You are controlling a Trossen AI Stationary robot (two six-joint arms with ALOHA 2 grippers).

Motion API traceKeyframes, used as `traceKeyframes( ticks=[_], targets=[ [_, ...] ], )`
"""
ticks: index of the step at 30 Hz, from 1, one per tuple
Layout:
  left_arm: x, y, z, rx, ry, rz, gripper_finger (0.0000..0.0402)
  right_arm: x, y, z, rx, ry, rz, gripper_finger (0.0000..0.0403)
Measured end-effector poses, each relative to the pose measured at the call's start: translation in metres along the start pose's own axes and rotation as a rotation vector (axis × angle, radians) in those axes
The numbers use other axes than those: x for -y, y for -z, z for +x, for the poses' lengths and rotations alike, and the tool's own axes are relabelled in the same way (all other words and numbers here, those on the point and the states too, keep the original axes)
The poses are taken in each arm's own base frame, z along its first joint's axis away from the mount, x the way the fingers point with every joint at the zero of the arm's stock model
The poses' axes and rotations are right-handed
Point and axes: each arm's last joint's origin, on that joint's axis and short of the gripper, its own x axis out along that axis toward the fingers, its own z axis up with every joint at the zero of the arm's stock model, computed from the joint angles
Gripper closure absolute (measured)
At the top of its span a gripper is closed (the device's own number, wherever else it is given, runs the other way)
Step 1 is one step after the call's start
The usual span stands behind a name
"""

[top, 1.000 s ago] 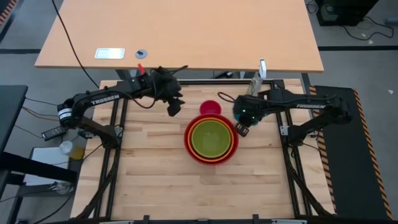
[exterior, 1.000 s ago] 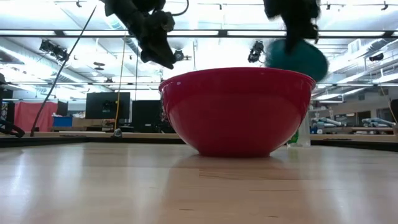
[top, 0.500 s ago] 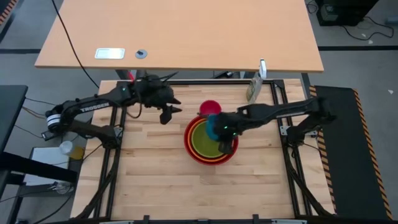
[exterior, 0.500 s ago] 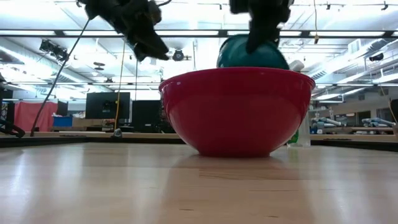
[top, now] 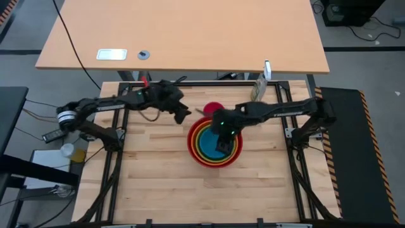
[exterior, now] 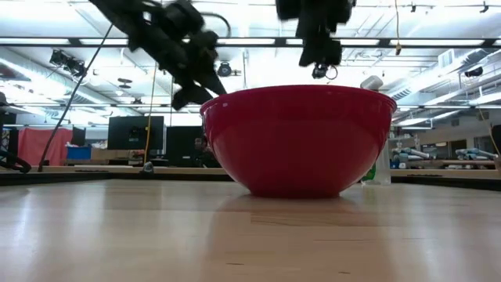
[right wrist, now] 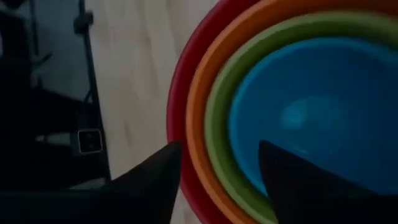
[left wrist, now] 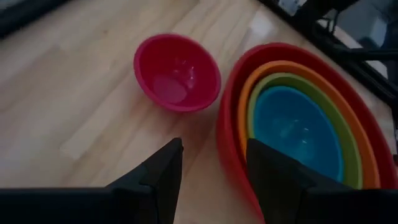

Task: Nest bowls inside each other
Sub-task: Stack the small red bowl on the blue bowl

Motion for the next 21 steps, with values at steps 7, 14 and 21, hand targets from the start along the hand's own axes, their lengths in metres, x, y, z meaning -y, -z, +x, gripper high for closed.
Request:
traceKeyframes(
  ticks=[7, 14, 21],
  targets=[
    [-0.022, -0.026, 0.056, -0.092, -0.040, -0.098, 0.0221, -0.002, 0.011, -0.066, 0.197, 0.223, 0.067, 0.0164],
    [-0.047, -0.051, 0.108, -0.212, -0.112, -0.184, 0.0221, -0.009, 0.036, -0.106, 0.303, 0.319, 0.165, 0.0173],
    [-0.059, -0.065, 0.145, -0.300, -0.141, -0.187, 0.0212, -0.017, 0.046, -0.109, 0.317, 0.356, 0.169, 0.0174]
  ],
)
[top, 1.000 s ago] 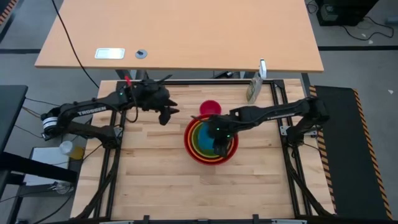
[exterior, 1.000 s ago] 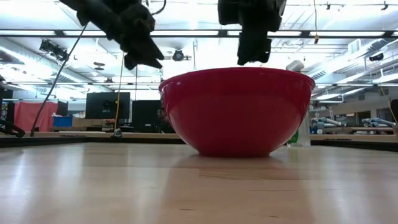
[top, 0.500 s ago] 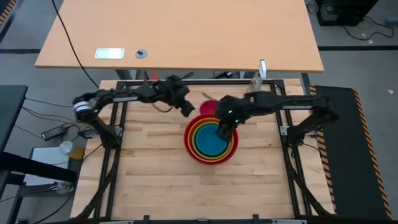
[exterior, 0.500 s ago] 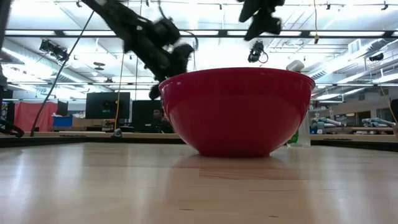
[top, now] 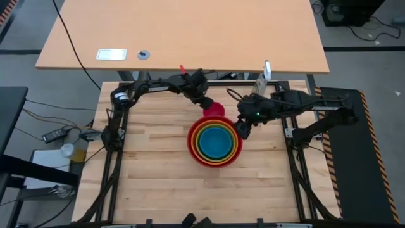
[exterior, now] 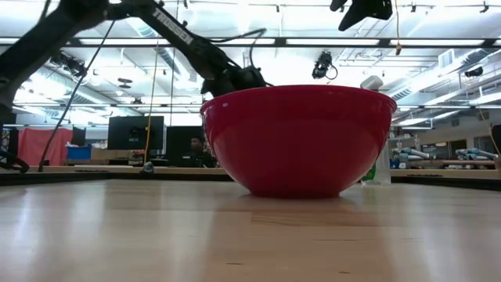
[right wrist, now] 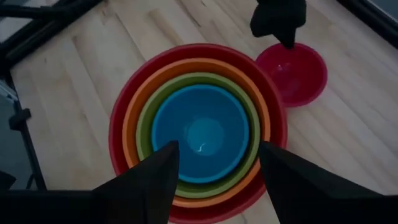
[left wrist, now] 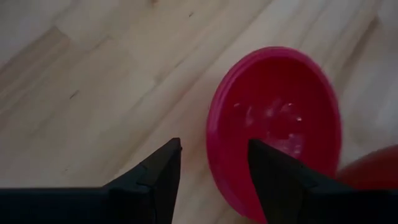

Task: Nest bowls inside each other
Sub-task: Stack the small red bowl on the blue bowl

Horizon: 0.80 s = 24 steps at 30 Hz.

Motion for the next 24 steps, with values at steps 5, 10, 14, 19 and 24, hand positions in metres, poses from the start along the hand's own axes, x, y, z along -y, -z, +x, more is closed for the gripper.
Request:
traceKeyframes(
  ticks=[5, 10, 14, 19, 24],
  targets=[
    [0.001, 0.001, 0.011, -0.078, -0.057, 0.084, 0.0212, -0.004, 0.002, 0.004, -0.008, 0.014, -0.017, 0.0174],
    [0.001, 0.006, 0.016, -0.101, -0.087, 0.158, 0.0231, -0.002, 0.002, 0.003, 0.017, 0.062, -0.029, 0.0174],
    [0.000, 0.007, 0.016, -0.105, -0.105, 0.179, 0.0301, -0.001, 0.002, 0.002, 0.033, 0.085, -0.041, 0.0174],
    [-0.006, 0.001, 0.005, -0.080, -0.104, 0.163, 0.0386, 0.000, 0.001, 0.002, 0.031, 0.088, -0.064, 0.0174],
    [-0.013, -0.013, -0.043, 0.001, -0.062, 0.146, 0.0381, 0.007, 0.002, -0.006, 0.033, 0.099, -0.055, 0.0174]
  ],
)
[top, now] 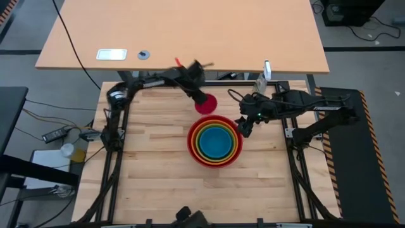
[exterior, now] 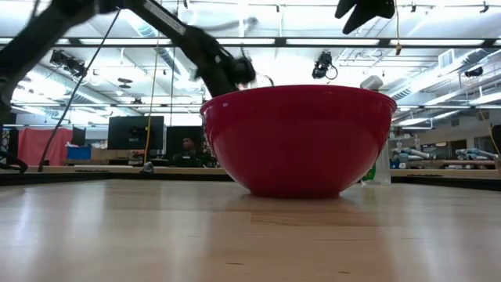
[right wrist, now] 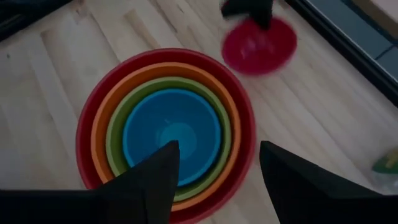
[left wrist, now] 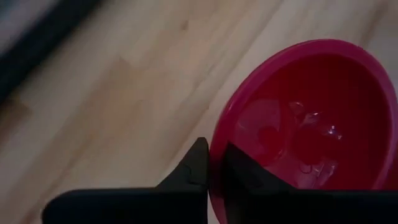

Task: Nest bowls inside each other
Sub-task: Stack the small red bowl on the blue bowl

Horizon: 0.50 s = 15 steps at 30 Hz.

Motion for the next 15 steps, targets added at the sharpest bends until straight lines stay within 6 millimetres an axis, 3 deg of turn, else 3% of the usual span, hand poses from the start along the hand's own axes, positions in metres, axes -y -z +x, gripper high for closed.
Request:
traceKeyframes(
  ticks=[4, 7, 11, 15],
  targets=[
    [0.009, -0.004, -0.056, 0.082, 0.148, 0.028, 0.0384, 0.014, 0.004, -0.014, -0.003, 0.029, 0.043, 0.0174],
    [0.037, 0.003, -0.080, 0.074, 0.232, 0.069, 0.0385, 0.029, 0.007, -0.025, 0.002, 0.079, 0.084, 0.0174],
    [0.097, 0.023, -0.077, -0.006, 0.323, 0.148, 0.0385, 0.049, 0.005, -0.033, 0.026, 0.114, 0.125, 0.0174],
    [0.149, 0.046, -0.058, -0.086, 0.344, 0.218, 0.0382, 0.064, -0.001, -0.037, 0.052, 0.134, 0.120, 0.0174]
  ],
)
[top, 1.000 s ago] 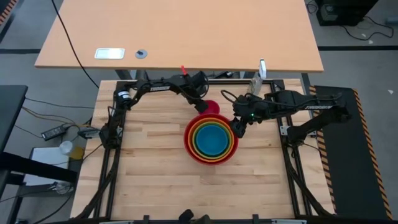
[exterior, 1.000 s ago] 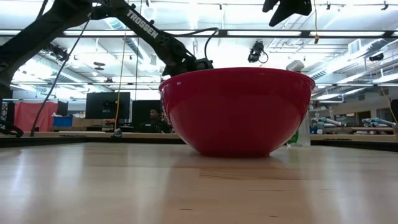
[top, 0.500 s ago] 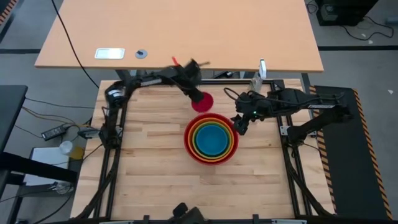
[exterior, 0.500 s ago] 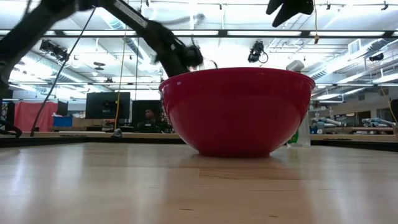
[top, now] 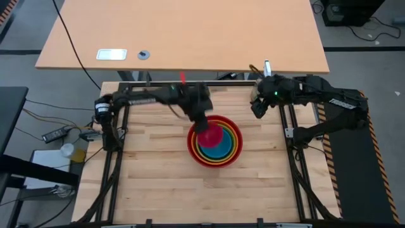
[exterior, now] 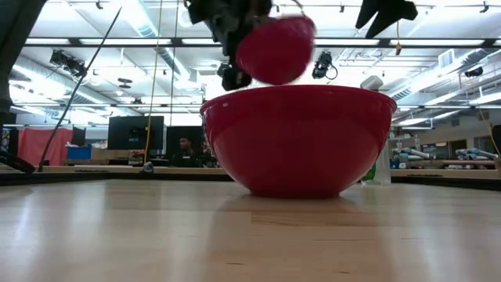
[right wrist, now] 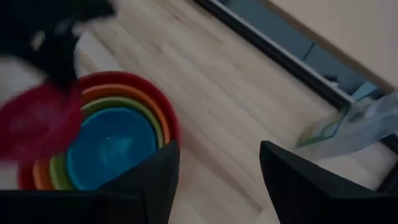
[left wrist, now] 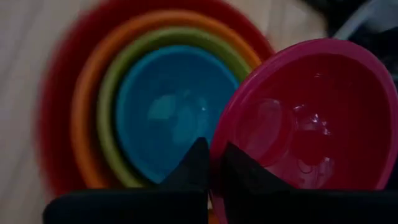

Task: Nest bowls inside each other
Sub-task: Stack the small red bowl on the blue bowl, then return to Home Position

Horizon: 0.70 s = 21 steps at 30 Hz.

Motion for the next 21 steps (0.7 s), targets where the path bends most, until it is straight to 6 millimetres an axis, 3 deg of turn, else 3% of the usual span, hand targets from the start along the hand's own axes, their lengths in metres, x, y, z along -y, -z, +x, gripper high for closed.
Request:
traceKeyframes(
  ticks=[6, 11, 16, 21],
  targets=[
    [0.003, 0.004, 0.056, -0.025, -0.168, 0.001, 0.0368, 0.004, -0.013, 0.007, 0.032, -0.070, -0.040, 0.0174],
    [0.003, 0.002, 0.064, -0.011, -0.125, -0.032, 0.0280, 0.004, -0.016, 0.012, 0.016, -0.104, -0.053, 0.0174],
    [0.006, 0.000, 0.038, 0.019, -0.137, 0.022, 0.0208, 0.010, -0.009, 0.004, 0.137, -0.162, -0.016, 0.0183],
    [0.025, 0.002, -0.010, 0.193, -0.166, 0.207, 0.0205, 0.027, 0.025, 0.013, 0.247, -0.235, 0.078, 0.0200]
  ],
)
